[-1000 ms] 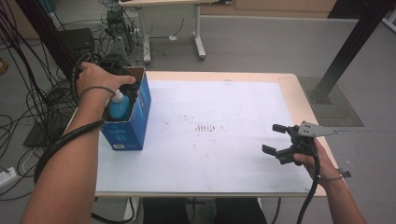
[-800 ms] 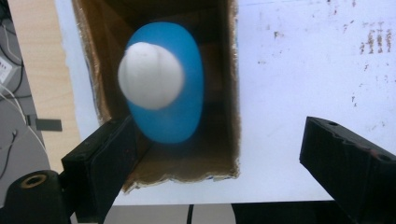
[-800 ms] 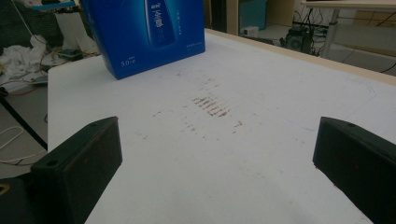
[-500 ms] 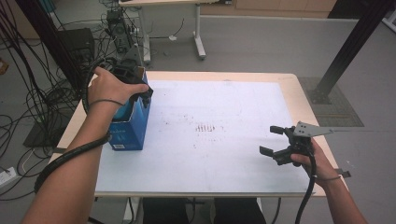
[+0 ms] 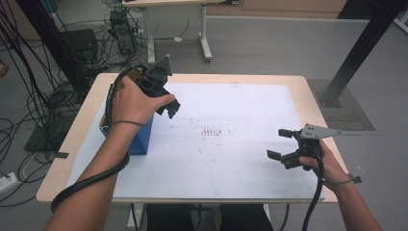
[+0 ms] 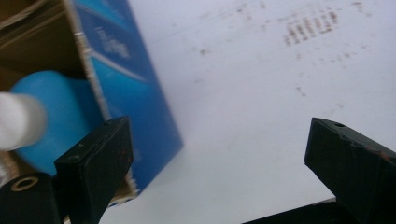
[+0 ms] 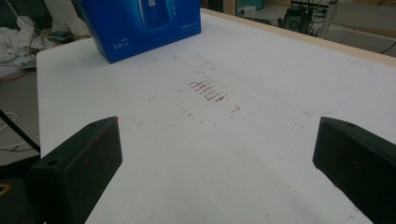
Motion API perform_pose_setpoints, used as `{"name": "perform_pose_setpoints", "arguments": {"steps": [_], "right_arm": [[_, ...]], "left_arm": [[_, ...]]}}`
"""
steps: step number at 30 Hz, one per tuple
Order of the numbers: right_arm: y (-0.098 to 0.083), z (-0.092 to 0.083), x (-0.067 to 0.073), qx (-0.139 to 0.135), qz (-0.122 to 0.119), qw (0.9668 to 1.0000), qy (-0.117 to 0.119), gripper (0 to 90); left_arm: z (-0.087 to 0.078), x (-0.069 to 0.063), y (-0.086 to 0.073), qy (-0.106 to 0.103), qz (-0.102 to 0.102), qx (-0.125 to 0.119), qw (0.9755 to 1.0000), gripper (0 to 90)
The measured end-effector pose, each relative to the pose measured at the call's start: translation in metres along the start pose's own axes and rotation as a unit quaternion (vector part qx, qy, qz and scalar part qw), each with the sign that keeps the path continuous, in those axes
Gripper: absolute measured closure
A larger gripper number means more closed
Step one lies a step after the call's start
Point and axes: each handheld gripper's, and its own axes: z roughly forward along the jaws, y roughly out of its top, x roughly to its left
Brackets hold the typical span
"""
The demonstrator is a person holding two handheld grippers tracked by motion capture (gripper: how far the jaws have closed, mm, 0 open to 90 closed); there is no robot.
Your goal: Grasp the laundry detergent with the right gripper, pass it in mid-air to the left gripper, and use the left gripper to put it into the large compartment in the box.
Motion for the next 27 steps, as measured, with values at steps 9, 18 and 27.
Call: {"name": "perform_pose_setpoints", "arguments": {"steps": [9,18,27], "right_arm": [[0.019,-0.004,0.006,0.02,0.006,0.9994,-0.027,1.6],[0.044,0.0,0.008,0.064,0.039,0.9957,-0.055,1.7],[0.081,0.01,0.012,0.121,0.044,0.9892,-0.07,2.3]], "left_arm": [[0.023,-0.032,-0.002,-0.016,0.042,-0.006,0.999,14.3],[0.036,-0.057,-0.008,-0.041,0.073,-0.019,0.9963,9.5],[0.063,-0.072,-0.008,-0.076,0.085,-0.013,0.9934,9.1]]}}
